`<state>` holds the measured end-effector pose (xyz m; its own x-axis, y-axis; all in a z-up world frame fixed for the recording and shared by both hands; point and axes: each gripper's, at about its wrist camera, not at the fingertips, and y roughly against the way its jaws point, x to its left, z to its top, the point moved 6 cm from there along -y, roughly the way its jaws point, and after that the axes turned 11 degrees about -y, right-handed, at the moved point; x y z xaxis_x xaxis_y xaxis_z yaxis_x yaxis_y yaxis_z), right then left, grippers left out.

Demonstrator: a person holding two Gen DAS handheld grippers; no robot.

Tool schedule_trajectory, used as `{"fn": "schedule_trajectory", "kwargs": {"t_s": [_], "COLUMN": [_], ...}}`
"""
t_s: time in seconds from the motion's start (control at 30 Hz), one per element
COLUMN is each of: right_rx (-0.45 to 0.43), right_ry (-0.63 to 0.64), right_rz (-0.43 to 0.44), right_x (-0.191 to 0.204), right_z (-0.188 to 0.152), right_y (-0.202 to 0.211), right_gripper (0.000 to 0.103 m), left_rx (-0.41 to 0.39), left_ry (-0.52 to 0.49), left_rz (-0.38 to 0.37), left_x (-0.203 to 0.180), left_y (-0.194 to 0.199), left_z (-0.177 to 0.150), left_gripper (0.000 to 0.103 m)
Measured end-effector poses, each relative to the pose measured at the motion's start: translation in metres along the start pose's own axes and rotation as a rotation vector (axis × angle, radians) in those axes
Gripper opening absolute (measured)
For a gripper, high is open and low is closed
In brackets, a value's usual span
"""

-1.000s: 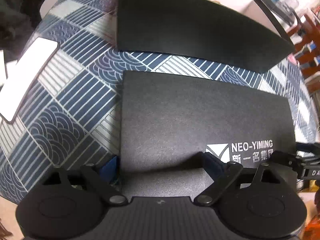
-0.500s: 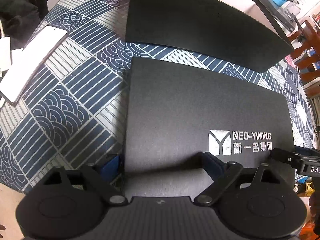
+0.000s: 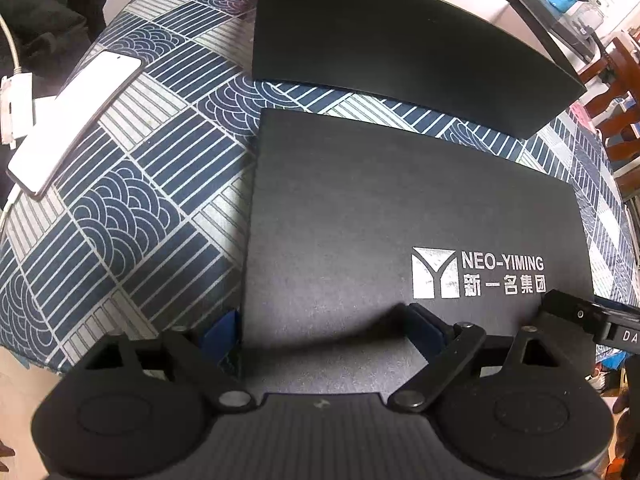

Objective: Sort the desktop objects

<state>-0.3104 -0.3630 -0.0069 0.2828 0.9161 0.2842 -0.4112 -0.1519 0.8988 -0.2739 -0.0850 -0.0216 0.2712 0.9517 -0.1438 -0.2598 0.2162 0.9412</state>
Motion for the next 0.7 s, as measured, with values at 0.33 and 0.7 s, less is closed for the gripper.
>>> {"fn": "schedule_trajectory", "kwargs": {"t_s": [0.33,0.7], "right_rx": [-0.024,0.017], "right_ry": [0.022,-0.014], "right_rz": [0.024,0.073], "right_x": [-0.0017,-0.009], "right_z": [-0.0025,0.0003], "right_y": [0.0015,-0.0027], "right_gripper": [0.103,0.103], "left_rx": [0.017,-0.006], "left_ry": [-0.008,-0.005], "left_rz": [-0.004,-0.029], "left_x": [-0.0014,-0.0001], "left_y": [-0.0004,-0.0016], "left_z": [0.0017,-0.0022], "left_gripper": [0.103,0.103]}}
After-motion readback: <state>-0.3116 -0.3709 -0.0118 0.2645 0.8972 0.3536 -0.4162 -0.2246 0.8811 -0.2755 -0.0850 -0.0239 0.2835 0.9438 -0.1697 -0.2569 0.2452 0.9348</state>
